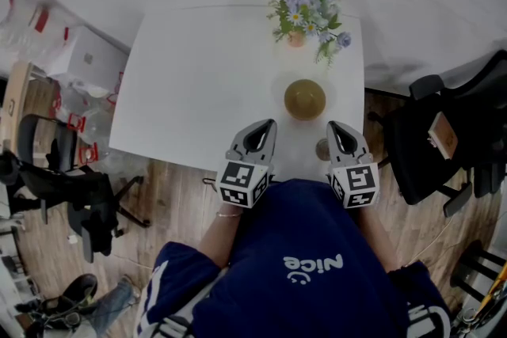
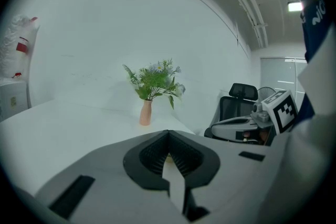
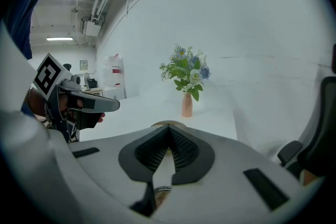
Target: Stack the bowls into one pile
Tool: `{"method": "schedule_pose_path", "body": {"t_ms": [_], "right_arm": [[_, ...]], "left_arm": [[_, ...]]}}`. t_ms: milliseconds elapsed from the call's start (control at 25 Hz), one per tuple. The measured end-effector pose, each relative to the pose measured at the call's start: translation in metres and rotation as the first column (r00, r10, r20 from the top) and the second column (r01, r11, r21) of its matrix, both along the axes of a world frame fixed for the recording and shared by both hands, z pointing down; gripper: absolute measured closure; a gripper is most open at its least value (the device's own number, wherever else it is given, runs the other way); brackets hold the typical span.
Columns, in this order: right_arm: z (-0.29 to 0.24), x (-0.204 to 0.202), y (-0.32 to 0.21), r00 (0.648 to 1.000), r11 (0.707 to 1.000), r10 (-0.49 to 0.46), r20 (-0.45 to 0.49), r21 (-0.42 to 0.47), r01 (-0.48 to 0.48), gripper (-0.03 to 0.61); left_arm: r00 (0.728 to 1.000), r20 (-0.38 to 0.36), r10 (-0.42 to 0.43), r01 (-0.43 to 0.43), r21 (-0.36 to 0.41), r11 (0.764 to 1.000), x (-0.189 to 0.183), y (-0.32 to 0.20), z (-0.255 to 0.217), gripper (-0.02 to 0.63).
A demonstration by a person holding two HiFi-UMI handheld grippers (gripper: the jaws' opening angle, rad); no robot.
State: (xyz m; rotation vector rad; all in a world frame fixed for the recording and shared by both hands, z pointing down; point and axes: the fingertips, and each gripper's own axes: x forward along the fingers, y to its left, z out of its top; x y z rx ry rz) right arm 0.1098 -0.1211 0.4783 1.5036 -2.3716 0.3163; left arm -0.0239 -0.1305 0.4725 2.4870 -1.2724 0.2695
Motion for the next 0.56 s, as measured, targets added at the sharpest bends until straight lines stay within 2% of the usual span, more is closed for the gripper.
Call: {"method": "schedule_pose_path", "body": {"t_ms": [560], "right_arm": [[-0.0003,0.0021,-0.0020,1.000,1.000,0.005,-0.007,0.004,-0.004,0.557]], "left_arm": [[1.000,0.011,0.009,-0.009,0.000,1.000,0.0025,-0.0023,0.0025,0.597]]}}
